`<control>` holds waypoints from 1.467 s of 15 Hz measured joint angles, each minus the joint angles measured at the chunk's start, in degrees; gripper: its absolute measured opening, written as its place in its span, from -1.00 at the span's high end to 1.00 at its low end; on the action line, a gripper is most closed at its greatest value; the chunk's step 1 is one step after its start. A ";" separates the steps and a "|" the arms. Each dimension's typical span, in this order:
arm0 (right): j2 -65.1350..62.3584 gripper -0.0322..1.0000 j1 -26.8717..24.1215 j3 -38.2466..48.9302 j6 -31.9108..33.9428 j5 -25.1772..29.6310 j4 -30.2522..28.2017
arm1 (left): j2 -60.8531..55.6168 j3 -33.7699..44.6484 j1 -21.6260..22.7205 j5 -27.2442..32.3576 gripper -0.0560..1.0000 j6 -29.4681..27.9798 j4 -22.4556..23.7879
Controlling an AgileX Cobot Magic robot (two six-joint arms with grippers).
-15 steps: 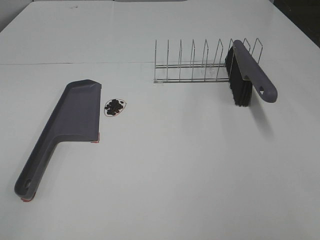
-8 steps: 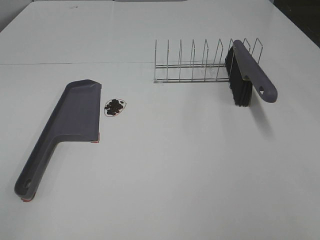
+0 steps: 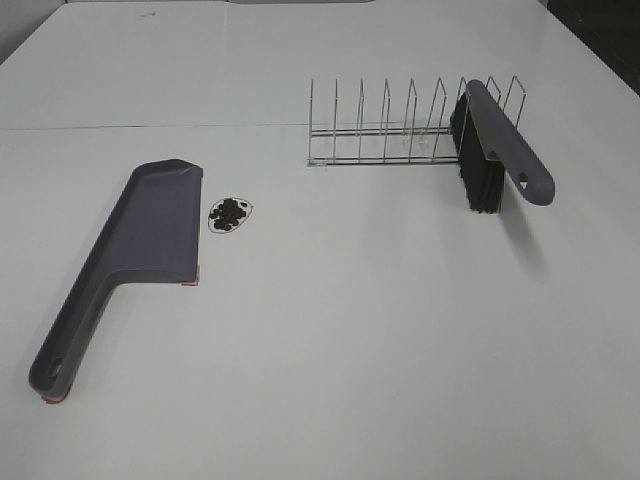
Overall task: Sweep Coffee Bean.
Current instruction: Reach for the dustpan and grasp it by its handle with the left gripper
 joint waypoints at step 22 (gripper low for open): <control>0.00 -0.72 0.00 0.00 0.00 0.00 0.00 | 89.04 -26.24 0.00 -9.11 -0.24 -2.23 -10.71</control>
